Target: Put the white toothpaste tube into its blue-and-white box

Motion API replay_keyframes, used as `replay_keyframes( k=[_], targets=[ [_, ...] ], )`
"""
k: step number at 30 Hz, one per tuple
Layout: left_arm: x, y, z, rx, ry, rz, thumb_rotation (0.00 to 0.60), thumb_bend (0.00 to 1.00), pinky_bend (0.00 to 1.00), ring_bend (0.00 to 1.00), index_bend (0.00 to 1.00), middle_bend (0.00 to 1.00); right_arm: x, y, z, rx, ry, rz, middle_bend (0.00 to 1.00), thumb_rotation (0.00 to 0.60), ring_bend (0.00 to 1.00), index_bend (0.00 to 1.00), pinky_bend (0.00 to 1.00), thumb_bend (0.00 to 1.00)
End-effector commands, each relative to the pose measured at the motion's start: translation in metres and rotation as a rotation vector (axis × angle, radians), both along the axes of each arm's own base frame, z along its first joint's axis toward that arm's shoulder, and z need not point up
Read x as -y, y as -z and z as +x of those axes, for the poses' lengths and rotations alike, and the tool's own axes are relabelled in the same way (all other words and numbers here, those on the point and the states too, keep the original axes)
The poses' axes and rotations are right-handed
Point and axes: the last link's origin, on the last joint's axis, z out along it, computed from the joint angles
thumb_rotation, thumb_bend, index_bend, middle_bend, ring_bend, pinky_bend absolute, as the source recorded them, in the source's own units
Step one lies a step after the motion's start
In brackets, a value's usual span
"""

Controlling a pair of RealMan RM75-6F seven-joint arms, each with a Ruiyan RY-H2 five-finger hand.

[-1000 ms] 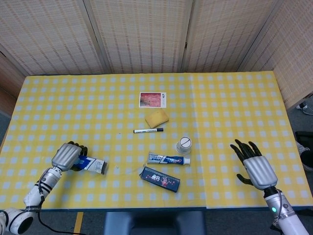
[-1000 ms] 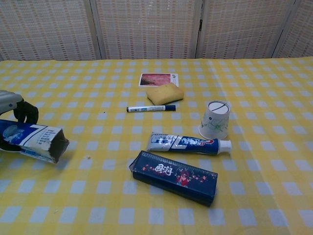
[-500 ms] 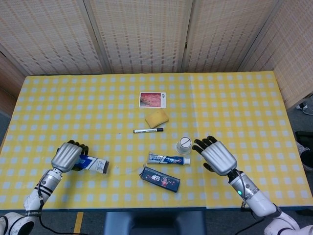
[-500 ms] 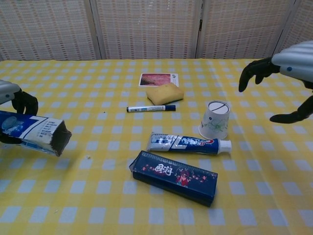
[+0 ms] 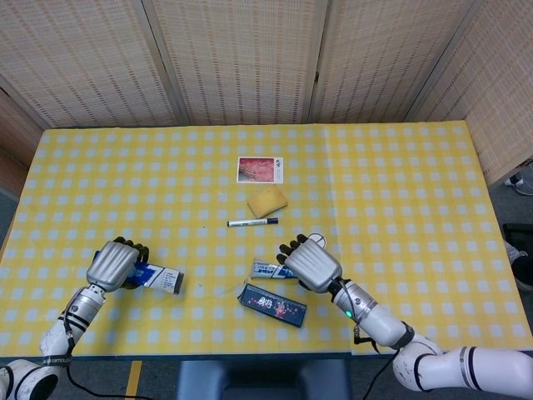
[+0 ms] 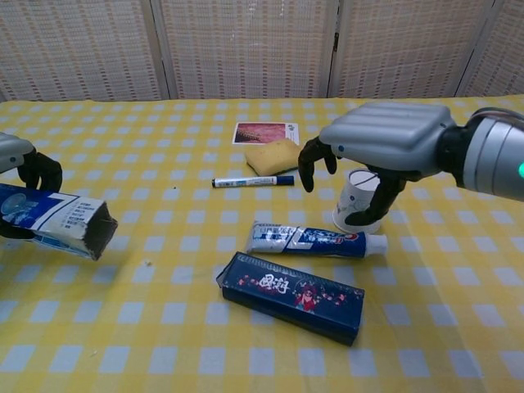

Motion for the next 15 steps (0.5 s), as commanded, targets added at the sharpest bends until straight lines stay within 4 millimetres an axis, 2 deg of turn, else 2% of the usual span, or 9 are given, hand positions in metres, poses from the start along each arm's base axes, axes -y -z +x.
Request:
replay_keyframes(
  k=[1, 15],
  targets=[
    [0.0, -0.001, -0.001, 0.003, -0.004, 0.004, 0.6, 0.19, 0.4, 0.48, 0.64, 0.62, 0.003, 0.011, 0.004, 0.001, 0.01, 0.033, 0.32, 0.6, 0.36, 0.41, 0.3, 0.27],
    [0.0, -0.014, -0.017, -0.004, -0.031, 0.035, 0.6, 0.18, 0.39, 0.49, 0.65, 0.62, 0.023, 0.027, -0.021, 0.01, 0.106, 0.09, 0.32, 0.6, 0.35, 0.41, 0.3, 0.28]
  ],
)
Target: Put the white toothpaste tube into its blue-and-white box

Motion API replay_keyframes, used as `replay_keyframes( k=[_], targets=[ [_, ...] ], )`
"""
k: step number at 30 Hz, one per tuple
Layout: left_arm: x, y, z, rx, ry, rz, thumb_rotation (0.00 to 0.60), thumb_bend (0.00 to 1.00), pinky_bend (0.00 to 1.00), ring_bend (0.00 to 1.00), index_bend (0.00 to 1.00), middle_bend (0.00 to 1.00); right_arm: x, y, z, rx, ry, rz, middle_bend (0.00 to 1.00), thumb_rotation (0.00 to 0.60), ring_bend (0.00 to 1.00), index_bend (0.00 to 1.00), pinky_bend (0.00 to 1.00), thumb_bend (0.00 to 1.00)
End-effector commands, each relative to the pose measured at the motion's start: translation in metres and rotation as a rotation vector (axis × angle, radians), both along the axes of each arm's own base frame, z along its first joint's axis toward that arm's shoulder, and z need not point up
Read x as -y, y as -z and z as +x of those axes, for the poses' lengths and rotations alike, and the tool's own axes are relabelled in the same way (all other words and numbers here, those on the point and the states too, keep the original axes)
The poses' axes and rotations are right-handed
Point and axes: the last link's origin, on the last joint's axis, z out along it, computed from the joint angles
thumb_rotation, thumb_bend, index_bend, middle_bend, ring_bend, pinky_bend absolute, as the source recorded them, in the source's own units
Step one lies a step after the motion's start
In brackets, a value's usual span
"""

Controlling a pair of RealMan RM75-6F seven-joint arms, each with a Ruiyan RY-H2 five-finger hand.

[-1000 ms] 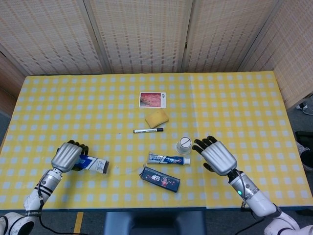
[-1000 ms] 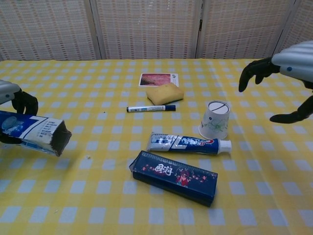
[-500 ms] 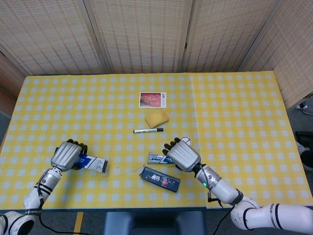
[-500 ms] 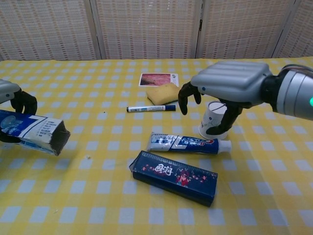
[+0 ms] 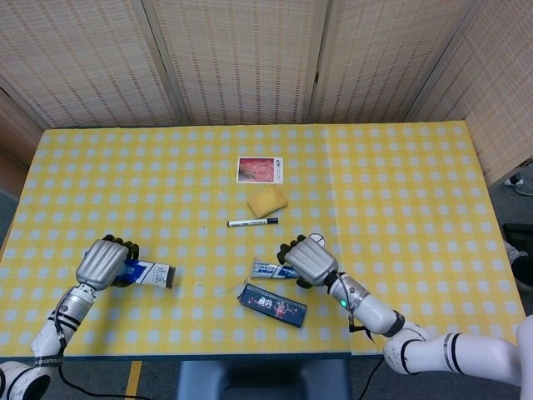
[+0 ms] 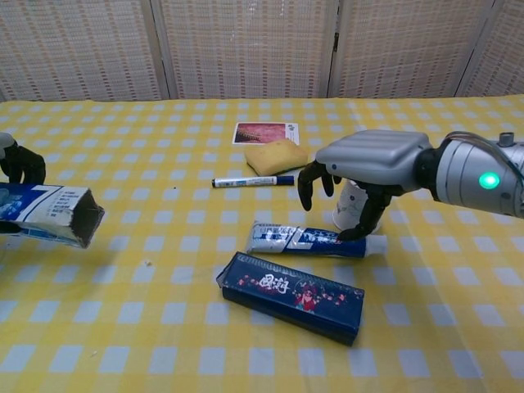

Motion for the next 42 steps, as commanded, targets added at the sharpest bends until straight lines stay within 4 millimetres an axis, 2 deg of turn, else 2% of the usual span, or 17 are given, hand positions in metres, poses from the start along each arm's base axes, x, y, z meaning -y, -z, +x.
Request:
replay_keyframes(
  k=[1, 7, 24, 42],
  targets=[
    [0.001, -0.002, -0.003, -0.003, -0.006, 0.004, 0.6, 0.18, 0.39, 0.49, 0.65, 0.62, 0.004, 0.006, -0.003, -0.008, -0.002, 0.014, 0.31, 0.6, 0.35, 0.41, 0.3, 0.28],
    [-0.001, -0.008, -0.017, 0.001, -0.04, 0.021, 0.6, 0.18, 0.39, 0.49, 0.65, 0.62, 0.012, 0.02, -0.008, -0.008, 0.02, 0.042, 0.3, 0.6, 0.34, 0.41, 0.29, 0.28],
    [-0.003, -0.015, -0.03, 0.003, -0.054, 0.023, 0.6, 0.19, 0.39, 0.49, 0.65, 0.62, 0.02, 0.044, -0.009, -0.022, 0.024, 0.047, 0.28, 0.6, 0.32, 0.4, 0.29, 0.28],
    [0.001, -0.036, -0.04, 0.021, -0.066, 0.048, 0.6, 0.19, 0.39, 0.49, 0.65, 0.62, 0.021, 0.066, 0.012, 0.012, 0.042, 0.081, 0.28, 0.6, 0.32, 0.39, 0.29, 0.28]
  ],
)
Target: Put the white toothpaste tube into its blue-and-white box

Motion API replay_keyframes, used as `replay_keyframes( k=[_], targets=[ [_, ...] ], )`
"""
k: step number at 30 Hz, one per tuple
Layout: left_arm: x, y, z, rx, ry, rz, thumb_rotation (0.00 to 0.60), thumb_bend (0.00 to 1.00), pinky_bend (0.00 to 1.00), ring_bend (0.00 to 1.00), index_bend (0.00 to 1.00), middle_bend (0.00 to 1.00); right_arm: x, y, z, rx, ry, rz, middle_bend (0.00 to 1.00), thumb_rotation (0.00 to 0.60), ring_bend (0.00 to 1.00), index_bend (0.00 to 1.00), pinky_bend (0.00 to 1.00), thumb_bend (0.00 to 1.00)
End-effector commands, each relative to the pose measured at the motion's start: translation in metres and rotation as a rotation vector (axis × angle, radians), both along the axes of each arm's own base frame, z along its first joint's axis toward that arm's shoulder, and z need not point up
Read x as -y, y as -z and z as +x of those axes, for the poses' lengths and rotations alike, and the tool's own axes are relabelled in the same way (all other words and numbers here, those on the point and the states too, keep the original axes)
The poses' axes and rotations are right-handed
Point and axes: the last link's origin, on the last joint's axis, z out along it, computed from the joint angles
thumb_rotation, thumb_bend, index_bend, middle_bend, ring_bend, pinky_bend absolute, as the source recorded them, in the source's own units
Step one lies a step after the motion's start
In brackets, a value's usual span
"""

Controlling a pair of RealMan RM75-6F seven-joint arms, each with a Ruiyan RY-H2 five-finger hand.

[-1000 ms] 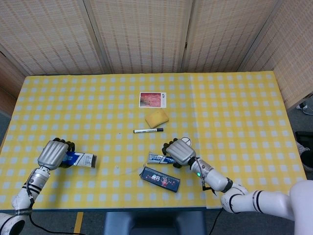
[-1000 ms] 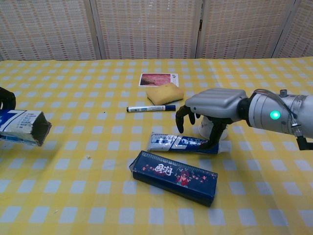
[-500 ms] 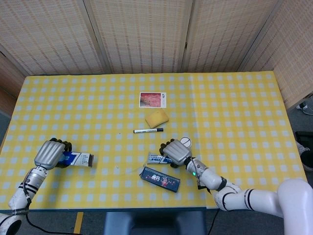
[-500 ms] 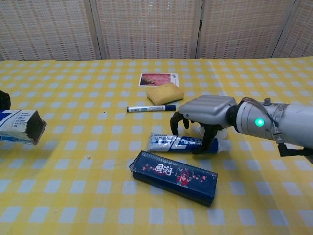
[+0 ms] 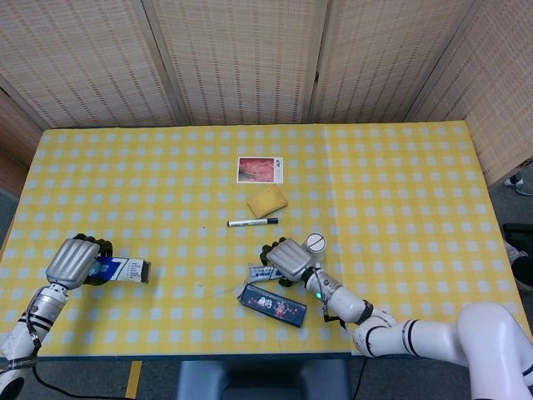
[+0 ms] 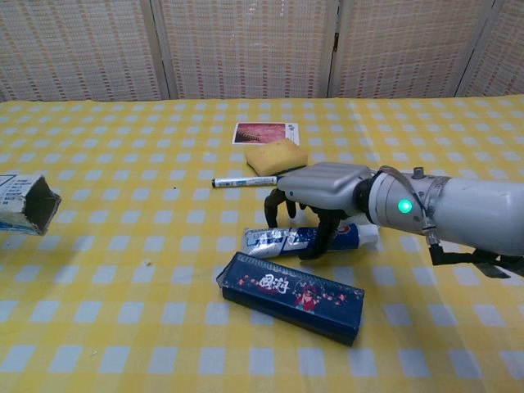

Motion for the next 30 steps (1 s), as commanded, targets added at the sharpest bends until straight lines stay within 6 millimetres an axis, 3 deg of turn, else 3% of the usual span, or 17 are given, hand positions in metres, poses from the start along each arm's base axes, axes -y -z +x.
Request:
replay_keyframes(
  k=[1, 10, 24, 30],
  targets=[
    [0.001, -0.003, -0.002, 0.002, -0.005, 0.005, 0.6, 0.18, 0.39, 0.49, 0.65, 0.62, 0.0, 0.004, 0.002, -0.007, 0.0, 0.007, 0.28, 0.6, 0.32, 0.39, 0.29, 0.28],
    [0.003, -0.01, -0.005, 0.004, -0.007, 0.018, 0.6, 0.19, 0.39, 0.49, 0.65, 0.62, 0.0, 0.011, 0.012, 0.028, -0.009, -0.005, 0.34, 0.6, 0.36, 0.41, 0.32, 0.31],
    [0.004, -0.015, -0.009, 0.007, -0.019, 0.03, 0.6, 0.19, 0.39, 0.5, 0.65, 0.62, 0.005, 0.012, 0.018, 0.09, -0.064, -0.101, 0.59, 0.6, 0.62, 0.73, 0.59, 0.36],
    [0.005, -0.015, -0.007, 0.007, -0.017, 0.034, 0.6, 0.19, 0.39, 0.5, 0.65, 0.62, 0.007, -0.007, 0.022, 0.223, -0.044, -0.133, 0.6, 0.6, 0.64, 0.75, 0.62, 0.36]
  ],
)
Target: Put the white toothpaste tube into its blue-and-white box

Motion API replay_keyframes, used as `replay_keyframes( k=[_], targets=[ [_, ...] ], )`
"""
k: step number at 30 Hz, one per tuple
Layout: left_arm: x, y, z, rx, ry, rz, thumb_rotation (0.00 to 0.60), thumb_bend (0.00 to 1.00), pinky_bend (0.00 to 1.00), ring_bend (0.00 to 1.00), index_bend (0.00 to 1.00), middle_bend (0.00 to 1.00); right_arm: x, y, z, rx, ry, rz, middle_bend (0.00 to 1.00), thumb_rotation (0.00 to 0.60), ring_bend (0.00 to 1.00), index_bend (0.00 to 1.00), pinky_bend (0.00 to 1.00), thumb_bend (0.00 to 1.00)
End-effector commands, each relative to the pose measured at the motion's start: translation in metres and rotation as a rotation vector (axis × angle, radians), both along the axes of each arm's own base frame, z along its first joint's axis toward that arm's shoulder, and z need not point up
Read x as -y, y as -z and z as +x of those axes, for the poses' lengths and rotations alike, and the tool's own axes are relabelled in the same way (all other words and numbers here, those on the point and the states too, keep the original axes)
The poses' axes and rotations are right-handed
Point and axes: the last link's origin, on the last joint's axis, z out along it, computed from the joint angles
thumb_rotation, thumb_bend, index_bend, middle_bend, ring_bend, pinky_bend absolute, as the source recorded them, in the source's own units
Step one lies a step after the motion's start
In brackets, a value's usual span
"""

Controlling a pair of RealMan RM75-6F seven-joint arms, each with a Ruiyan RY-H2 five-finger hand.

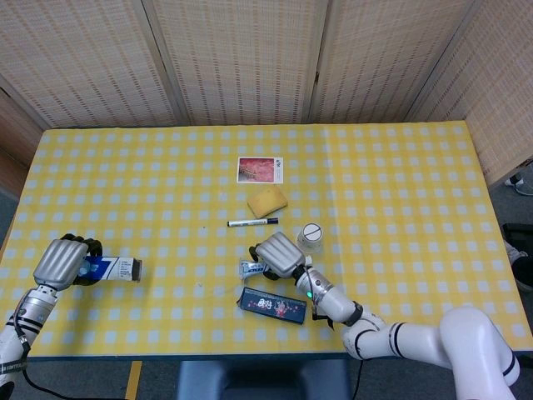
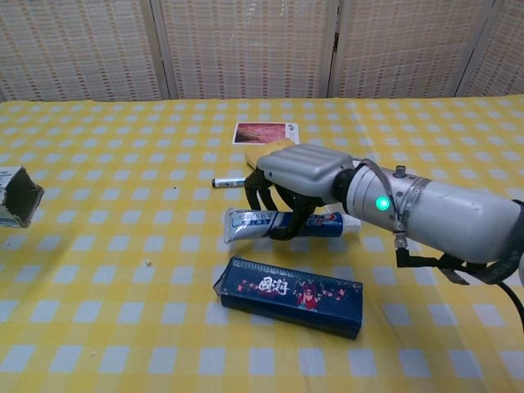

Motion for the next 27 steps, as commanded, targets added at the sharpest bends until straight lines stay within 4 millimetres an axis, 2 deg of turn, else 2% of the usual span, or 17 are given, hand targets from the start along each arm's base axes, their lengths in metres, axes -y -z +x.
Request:
replay_keyframes(
  k=[1, 6, 12, 16, 19, 27],
  targets=[
    [0.001, 0.0, 0.001, 0.004, 0.001, 0.005, 0.6, 0.19, 0.39, 0.5, 0.65, 0.62, 0.001, -0.015, 0.001, 0.098, 0.014, -0.022, 0.61, 0.6, 0.65, 0.75, 0.62, 0.36],
    [0.003, 0.0, 0.005, 0.036, -0.01, 0.017, 0.6, 0.19, 0.39, 0.5, 0.65, 0.62, 0.002, -0.041, 0.0, 0.29, 0.084, -0.006, 0.61, 0.6, 0.68, 0.75, 0.65, 0.36],
    [0.006, 0.0, 0.014, 0.092, -0.038, 0.015, 0.6, 0.19, 0.39, 0.5, 0.65, 0.62, 0.0, -0.079, 0.006, 0.611, 0.175, 0.051, 0.61, 0.6, 0.69, 0.75, 0.66, 0.36],
    [0.008, 0.006, 0.029, 0.115, -0.047, 0.043, 0.6, 0.19, 0.39, 0.5, 0.66, 0.62, -0.007, -0.103, 0.011, 0.844, 0.25, 0.147, 0.61, 0.6, 0.69, 0.75, 0.66, 0.36],
    [0.013, 0.016, 0.044, 0.153, -0.062, 0.038, 0.6, 0.19, 0.39, 0.5, 0.66, 0.62, -0.015, -0.121, 0.013, 0.955, 0.257, 0.201, 0.61, 0.6, 0.69, 0.76, 0.66, 0.36],
    [0.021, 0.045, 0.082, 0.295, -0.111, -0.032, 0.6, 0.19, 0.39, 0.5, 0.66, 0.62, -0.036, -0.15, 0.017, 1.241, 0.242, 0.288, 0.61, 0.6, 0.69, 0.75, 0.66, 0.36]
  ],
)
